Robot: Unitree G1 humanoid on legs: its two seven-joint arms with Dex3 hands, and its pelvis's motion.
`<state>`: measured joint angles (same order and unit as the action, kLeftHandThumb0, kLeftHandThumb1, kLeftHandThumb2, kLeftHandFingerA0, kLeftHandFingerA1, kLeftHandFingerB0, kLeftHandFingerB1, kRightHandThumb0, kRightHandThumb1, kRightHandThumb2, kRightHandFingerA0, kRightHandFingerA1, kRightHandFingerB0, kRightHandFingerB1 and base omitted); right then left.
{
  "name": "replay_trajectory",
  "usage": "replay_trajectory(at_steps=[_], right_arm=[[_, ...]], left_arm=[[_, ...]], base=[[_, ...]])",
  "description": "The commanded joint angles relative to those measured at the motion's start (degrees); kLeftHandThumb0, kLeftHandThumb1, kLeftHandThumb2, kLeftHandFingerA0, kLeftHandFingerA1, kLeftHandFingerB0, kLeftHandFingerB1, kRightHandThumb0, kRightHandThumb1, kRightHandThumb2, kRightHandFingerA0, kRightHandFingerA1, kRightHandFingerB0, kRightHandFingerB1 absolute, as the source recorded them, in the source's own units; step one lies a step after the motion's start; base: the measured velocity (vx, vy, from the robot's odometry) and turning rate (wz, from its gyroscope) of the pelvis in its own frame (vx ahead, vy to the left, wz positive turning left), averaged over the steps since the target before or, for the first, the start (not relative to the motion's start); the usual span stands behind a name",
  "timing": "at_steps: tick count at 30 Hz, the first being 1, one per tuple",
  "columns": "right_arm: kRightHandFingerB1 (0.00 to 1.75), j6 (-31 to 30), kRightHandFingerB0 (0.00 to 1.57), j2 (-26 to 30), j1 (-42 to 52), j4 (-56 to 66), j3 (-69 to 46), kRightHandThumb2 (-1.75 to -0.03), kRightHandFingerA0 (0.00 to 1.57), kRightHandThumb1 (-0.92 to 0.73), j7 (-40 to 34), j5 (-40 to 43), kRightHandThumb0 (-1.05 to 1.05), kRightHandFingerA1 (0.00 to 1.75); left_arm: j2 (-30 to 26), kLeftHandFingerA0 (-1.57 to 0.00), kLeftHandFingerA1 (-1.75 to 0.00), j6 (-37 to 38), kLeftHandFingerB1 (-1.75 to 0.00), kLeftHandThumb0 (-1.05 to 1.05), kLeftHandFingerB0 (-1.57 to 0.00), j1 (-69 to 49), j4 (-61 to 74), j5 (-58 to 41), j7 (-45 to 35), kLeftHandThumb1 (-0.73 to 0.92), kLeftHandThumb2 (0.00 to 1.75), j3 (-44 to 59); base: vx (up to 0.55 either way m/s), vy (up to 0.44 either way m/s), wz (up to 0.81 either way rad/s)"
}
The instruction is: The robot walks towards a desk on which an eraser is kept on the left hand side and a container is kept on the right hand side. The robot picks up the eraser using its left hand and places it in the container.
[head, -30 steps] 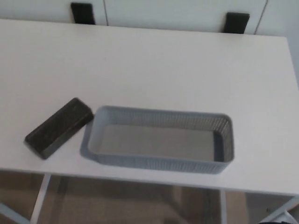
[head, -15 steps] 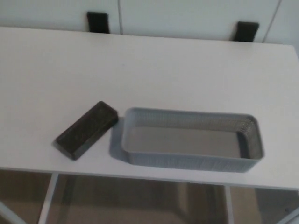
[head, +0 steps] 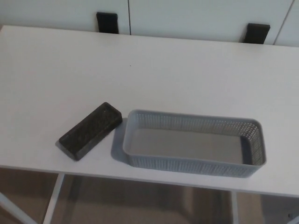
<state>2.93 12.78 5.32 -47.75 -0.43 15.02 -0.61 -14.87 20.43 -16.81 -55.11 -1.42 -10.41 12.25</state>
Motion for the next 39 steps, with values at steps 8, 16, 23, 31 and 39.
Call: replay_trajectory(at_steps=[8, 16, 23, 31, 39], right_arm=[[0.48, -1.66, 0.53, 1.25, -0.46, 1.67, 0.21, -0.57, 0.68, -0.59, 0.73, -0.51, -0.43, 0.53], [0.48, -0.81, 0.52, 1.18, -0.23, 1.37, -0.16, -0.56, 0.67, -0.58, 1.65, 0.18, -0.38, 0.54], [0.47, -0.38, 0.51, 1.01, -0.30, 1.35, 0.30, -0.57, 0.67, -0.59, 1.24, -0.36, -0.37, 0.53], [0.47, -1.40, 0.50, 1.08, -0.07, 2.84, 0.37, -0.57, 0.67, -0.59, 1.64, -0.19, -0.36, 0.53], [0.47, -1.24, 0.51, 1.15, -0.85, 2.43, 0.48, -0.56, 0.67, -0.58, 1.81, -0.27, -0.38, 0.52]], left_arm=[[-0.19, -0.48, -0.45, 2.17, -0.33, -0.44, -0.41, -0.14, 0.55, 0.27, 0.65, 0.59, 0.58, -0.68], [-0.68, -0.39, -0.37, 7.33, -0.32, -0.67, -0.25, -10.79, 23.74, 3.54, -4.40, 0.60, 0.59, -7.85], [-13.11, -0.33, -0.31, 6.42, -0.30, -0.75, -0.25, -22.89, 58.93, -4.74, -23.08, 0.62, 0.59, -16.09], [-35.31, -0.23, -0.29, 2.66, -0.29, -0.86, -0.21, -26.28, 91.95, -27.69, -41.93, 0.67, 0.61, -13.04], [-25.83, -0.48, -0.60, 32.64, -0.47, -0.92, -0.34, -22.07, 94.73, -39.13, -32.08, 0.83, 1.23, -3.31]], base=[[0.00, 0.000, 0.00], [0.00, 0.000, 0.00], [0.00, 0.000, 0.00], [0.00, 0.000, 0.00], [0.00, 0.000, 0.00]])
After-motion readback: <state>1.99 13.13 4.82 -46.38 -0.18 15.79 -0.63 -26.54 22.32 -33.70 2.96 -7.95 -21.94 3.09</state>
